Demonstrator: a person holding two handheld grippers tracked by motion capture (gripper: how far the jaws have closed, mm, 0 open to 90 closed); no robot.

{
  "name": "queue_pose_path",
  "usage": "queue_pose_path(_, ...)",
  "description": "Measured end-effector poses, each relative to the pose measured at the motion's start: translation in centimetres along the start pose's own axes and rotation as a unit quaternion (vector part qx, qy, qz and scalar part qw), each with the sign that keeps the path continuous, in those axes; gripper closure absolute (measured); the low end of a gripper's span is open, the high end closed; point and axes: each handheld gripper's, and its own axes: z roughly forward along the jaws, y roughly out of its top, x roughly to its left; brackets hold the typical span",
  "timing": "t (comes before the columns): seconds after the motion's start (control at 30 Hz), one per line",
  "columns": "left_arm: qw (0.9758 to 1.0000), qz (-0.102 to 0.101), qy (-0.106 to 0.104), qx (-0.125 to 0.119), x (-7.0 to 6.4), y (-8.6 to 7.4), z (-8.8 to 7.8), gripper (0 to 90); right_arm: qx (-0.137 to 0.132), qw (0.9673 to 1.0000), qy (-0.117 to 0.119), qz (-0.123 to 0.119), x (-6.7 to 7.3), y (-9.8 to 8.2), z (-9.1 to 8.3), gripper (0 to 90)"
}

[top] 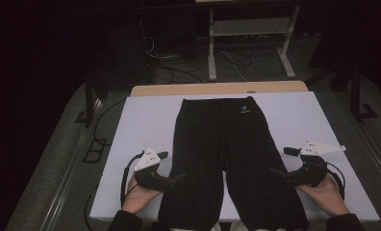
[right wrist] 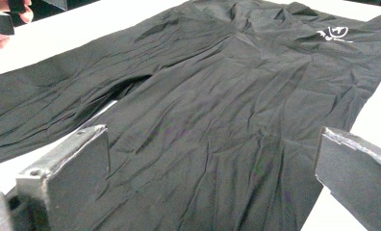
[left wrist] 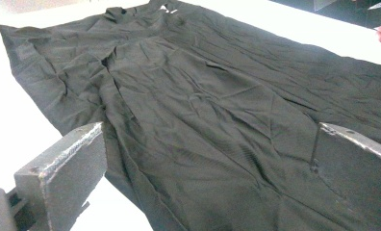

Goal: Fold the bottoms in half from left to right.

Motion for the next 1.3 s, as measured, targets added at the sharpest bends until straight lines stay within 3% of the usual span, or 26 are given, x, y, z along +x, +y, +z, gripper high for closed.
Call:
queue_pose_path(0.6,1.0,-0.001,0.001,0.002,-0.1,-0.1,0.0,0.0,0.007,0.9999,0.003,-0.008,0.5,0.4,0.1,0.0)
queue_pose_path(0.8,1.0,-0.001,0.003,0.001,-0.2,0.0,0.0,0.0,0.016,0.9994,-0.008,-0.029,0.9,1.3,0.0,0.0)
queue_pose_path(1.13,1.0,-0.003,0.007,0.0,-0.1,-0.1,0.0,0.0,0.036,0.9991,0.002,-0.022,0.6,3.2,0.5,0.0)
queue_pose_path(1.3,1.0,-0.004,0.006,-0.002,-0.1,-0.1,-0.1,0.0,0.027,0.9995,0.006,-0.013,0.3,4.1,0.6,0.0)
